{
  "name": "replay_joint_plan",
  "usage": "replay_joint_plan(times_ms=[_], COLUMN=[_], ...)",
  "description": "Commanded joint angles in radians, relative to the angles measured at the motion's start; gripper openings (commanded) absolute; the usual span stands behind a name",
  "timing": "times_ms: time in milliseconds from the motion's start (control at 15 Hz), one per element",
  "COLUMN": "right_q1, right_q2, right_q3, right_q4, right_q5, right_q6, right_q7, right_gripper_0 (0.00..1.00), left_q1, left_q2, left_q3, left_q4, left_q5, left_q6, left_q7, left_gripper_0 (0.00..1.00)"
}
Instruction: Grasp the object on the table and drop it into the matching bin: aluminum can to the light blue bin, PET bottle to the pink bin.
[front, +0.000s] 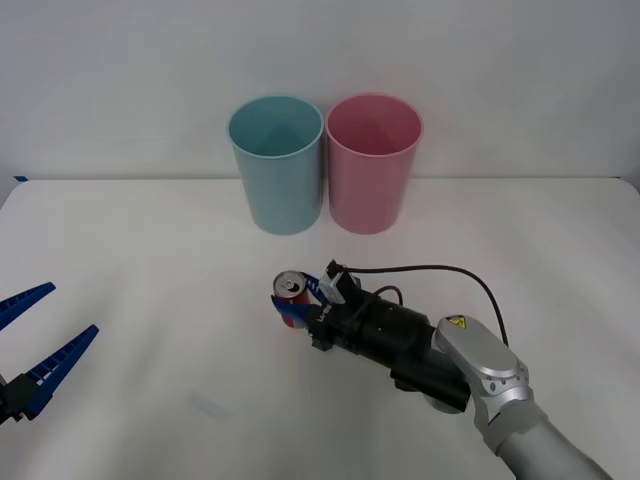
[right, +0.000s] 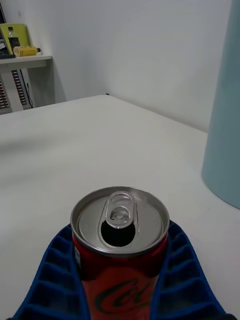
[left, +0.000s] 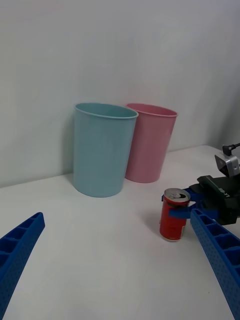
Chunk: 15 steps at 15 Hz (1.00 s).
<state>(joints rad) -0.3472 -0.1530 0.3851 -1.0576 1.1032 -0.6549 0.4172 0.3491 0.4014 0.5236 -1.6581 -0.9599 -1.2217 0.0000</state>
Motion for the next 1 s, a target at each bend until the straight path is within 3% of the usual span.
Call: replay_joint_plan(times_ms=[67, 533, 1000], right_q1=[-0.001, 0.008, 0.114], right_q2=[0.001, -0.01, -0.105], right_q3=[0.0, 0.0, 0.003], right_q4=[0.001, -0.019, -0.245], right_q5=[-0.002, -0.008, 0.001], right_q6=[0.0, -0.005, -0.003], right_q7=[0.0, -0.009, -0.163], right_gripper_0=[0.0, 0.0, 0.0], left_q1=[0.0, 0.0, 0.0], left_q2=[0.0, 0.0, 0.0], left_q3=[0.0, 0.0, 0.0], left_q4=[0.0, 0.0, 0.0], left_q5=[0.0, 0.0, 0.0], left_q6=[0.0, 0.0, 0.0], left_q7=[0.0, 0.0, 0.0], left_gripper_0=[1.0, 1.0, 1.0])
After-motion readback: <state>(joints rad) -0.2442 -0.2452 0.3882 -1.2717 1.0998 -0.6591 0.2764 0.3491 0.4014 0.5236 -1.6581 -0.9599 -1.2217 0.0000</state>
